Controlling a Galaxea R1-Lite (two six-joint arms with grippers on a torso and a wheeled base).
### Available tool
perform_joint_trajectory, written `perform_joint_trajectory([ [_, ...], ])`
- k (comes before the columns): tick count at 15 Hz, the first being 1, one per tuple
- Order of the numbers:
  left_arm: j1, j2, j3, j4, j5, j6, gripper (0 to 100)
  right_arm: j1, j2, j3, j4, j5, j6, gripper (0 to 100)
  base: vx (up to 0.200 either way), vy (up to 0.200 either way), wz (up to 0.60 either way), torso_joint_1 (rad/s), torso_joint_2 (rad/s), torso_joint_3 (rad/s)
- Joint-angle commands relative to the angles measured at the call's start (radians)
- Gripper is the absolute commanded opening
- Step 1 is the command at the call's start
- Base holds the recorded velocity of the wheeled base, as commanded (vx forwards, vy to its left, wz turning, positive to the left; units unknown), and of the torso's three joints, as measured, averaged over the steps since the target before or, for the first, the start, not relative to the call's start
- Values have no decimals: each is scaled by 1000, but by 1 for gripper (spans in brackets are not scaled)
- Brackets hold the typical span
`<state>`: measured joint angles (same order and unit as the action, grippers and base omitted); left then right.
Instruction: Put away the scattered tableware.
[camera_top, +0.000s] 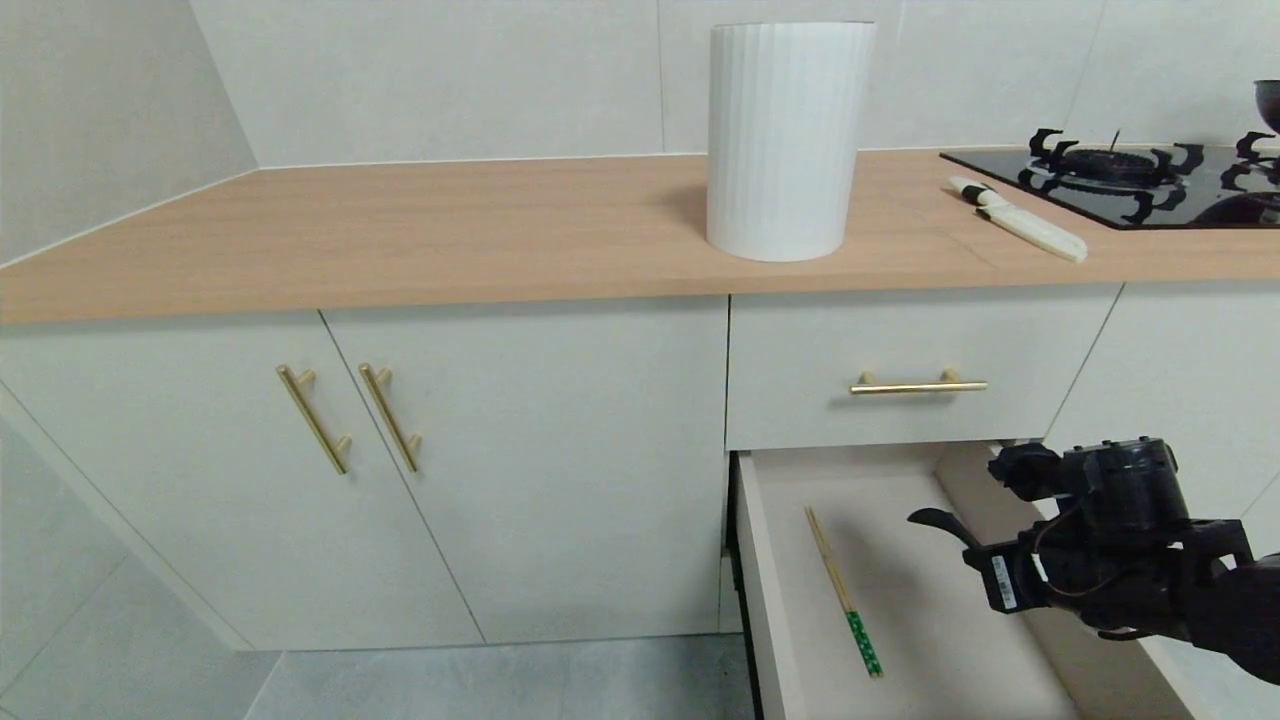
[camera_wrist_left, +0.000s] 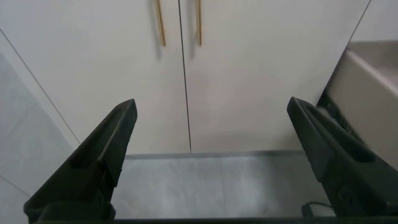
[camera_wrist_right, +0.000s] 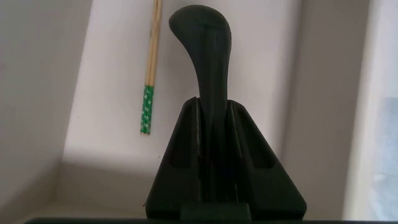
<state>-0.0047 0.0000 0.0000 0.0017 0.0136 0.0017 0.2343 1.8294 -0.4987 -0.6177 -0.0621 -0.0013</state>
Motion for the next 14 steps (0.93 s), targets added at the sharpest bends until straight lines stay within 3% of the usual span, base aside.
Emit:
perform_joint_trajectory([
  [1, 0, 0, 0, 0, 0, 0, 100, 0, 14, 0, -1, -1, 0, 0, 0, 0, 0, -115, 447, 330],
  [13, 0, 2, 0, 0, 0, 0, 100, 2, 110, -4, -73, -2, 4, 0, 0, 0, 0, -11, 46, 34],
  [14, 0, 0, 0, 0, 0, 0, 100, 20, 131, -26, -113, -8, 55, 0, 0, 0, 0, 0, 0, 0],
])
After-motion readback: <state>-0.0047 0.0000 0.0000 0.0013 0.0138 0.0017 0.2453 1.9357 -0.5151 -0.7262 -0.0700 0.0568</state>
